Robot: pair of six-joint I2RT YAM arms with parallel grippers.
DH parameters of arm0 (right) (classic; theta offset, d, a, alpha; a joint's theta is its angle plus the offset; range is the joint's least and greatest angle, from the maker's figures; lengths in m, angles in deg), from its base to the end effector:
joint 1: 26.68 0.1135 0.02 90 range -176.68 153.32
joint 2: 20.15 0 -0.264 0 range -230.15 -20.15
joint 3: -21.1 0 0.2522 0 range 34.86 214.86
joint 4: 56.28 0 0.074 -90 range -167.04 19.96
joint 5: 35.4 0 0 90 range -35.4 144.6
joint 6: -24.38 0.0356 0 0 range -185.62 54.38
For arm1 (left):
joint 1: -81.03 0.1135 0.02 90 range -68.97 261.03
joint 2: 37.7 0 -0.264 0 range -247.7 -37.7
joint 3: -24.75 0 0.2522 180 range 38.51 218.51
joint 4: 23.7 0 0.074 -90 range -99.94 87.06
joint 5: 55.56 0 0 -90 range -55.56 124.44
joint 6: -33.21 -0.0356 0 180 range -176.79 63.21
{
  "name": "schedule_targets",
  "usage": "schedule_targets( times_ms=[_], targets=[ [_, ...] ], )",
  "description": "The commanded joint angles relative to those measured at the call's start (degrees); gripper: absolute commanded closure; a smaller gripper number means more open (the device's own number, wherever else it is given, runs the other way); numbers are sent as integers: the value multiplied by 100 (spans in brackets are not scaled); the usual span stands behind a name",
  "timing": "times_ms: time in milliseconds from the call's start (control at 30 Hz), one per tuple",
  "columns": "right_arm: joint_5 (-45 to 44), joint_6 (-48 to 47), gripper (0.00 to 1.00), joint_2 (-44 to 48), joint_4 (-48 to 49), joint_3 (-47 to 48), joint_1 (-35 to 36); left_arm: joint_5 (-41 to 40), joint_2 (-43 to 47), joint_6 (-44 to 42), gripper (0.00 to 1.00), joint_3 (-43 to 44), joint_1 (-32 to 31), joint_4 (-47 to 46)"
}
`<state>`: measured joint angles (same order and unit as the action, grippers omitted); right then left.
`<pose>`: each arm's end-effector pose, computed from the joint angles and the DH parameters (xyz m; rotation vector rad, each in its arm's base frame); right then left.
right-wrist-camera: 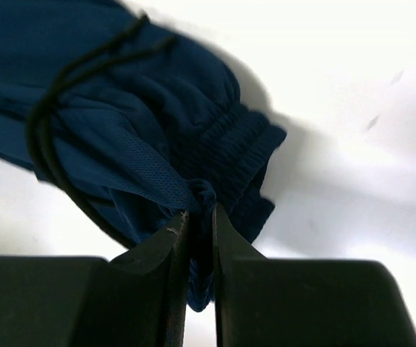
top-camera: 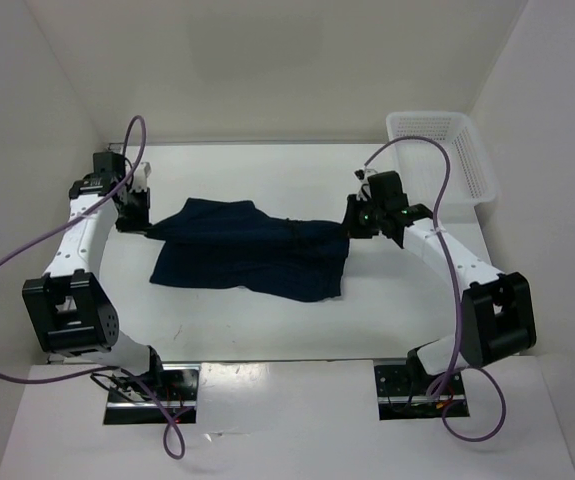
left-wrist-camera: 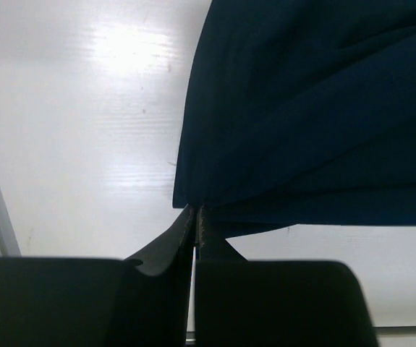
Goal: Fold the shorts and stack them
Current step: Fold the shorts
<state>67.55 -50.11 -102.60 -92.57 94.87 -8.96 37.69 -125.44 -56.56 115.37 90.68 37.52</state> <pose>0.2943 0.1024 0.2603 -0.1588 2.3925 0.5444 0.3148 0.0515 0.2967 -0.2020 2.5786 -0.0129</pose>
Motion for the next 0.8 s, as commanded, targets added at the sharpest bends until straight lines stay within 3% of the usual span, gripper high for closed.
schedule_targets(
  times_ms=[0, 167, 300, 567, 767],
  targets=[
    [146, 329, 91, 448, -436, -331, 188, -78, 284, -23, 100, -450, 203, 237],
    [340, 269, 76, 520, -963, -464, 697, -139, 346, -23, 100, -1207, 204, 141],
    [417, 198, 51, 520, -1324, -253, 1391, -193, 346, -23, 100, -1910, 204, -289],
    [1412, -1075, 46, -103, -2835, 617, 1454, -325, 231, -23, 100, -2360, 204, -676],
    [1017, -534, 49, 18, -2514, 617, 1253, -544, 179, -23, 100, -2413, 204, -922]
  ],
)
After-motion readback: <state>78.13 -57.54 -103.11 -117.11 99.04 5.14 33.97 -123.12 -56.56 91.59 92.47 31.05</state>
